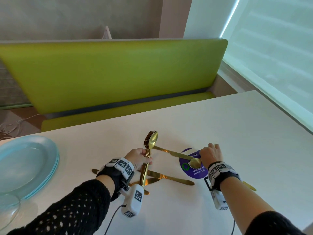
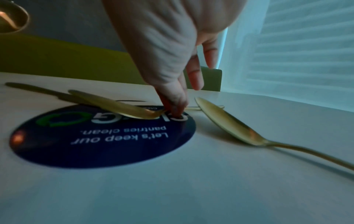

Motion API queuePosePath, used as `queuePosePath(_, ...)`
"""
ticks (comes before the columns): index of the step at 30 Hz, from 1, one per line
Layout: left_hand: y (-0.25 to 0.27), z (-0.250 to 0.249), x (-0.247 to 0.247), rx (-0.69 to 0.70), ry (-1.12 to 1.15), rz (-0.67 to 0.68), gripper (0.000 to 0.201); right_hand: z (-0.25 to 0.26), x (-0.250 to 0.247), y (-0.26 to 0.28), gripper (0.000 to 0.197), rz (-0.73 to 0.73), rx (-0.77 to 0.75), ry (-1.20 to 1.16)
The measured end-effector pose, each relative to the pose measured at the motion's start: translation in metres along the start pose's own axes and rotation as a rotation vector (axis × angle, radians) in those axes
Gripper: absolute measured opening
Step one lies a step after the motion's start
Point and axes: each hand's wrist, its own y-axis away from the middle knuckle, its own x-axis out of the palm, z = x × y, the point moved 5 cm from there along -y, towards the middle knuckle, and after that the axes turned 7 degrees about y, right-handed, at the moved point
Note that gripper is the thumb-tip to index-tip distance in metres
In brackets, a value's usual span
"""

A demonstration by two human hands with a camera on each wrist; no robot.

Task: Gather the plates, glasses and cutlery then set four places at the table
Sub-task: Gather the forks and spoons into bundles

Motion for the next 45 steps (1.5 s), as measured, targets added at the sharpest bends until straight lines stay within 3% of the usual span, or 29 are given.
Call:
queuePosePath(11,-0.008,-0.005,0.003,0.018,0.074,-0.04,0.014,0.005,-0.009,-0.004,0.023,-0.106,-0.231,-0.007)
queuePosePath(14,-0.008,-0.011,0.003,0.032,0.067,-0.06,0.014,0.003,-0.031,-0.005,0.004,-0.267,-0.158,-0.093)
queuePosePath(15,-0.008,-0.013,0.003,0.039,0.064,-0.07,0.014,0.001,-0.04,-0.005,0.01,-0.358,-0.103,-0.163)
queuePosePath(17,-0.008,-0.015,0.002,0.047,0.062,-0.084,0.014,-0.002,-0.057,-0.007,0.006,-0.448,-0.012,-0.437)
queuePosePath(20,-0.007,-0.017,0.006,0.044,0.066,-0.071,0.013,0.004,-0.069,-0.007,0.014,-0.231,0.11,-1.018)
queuePosePath(22,-0.004,-0.016,0.01,0.035,0.101,-0.048,0.013,0.019,-0.077,-0.001,0.008,-0.141,0.09,-1.344)
queuePosePath(26,0.002,-0.013,0.021,0.014,0.167,0.016,0.014,0.056,-0.068,0.01,0.015,0.137,0.056,-1.69)
queuePosePath(32,0.01,-0.011,0.032,0.017,0.146,0.089,0.015,0.081,-0.05,0.019,0.016,0.286,0.071,-1.714)
queuePosePath(45,0.021,-0.007,0.05,0.069,0.087,0.055,0.023,0.075,-0.053,0.04,0.007,0.19,0.16,-1.595)
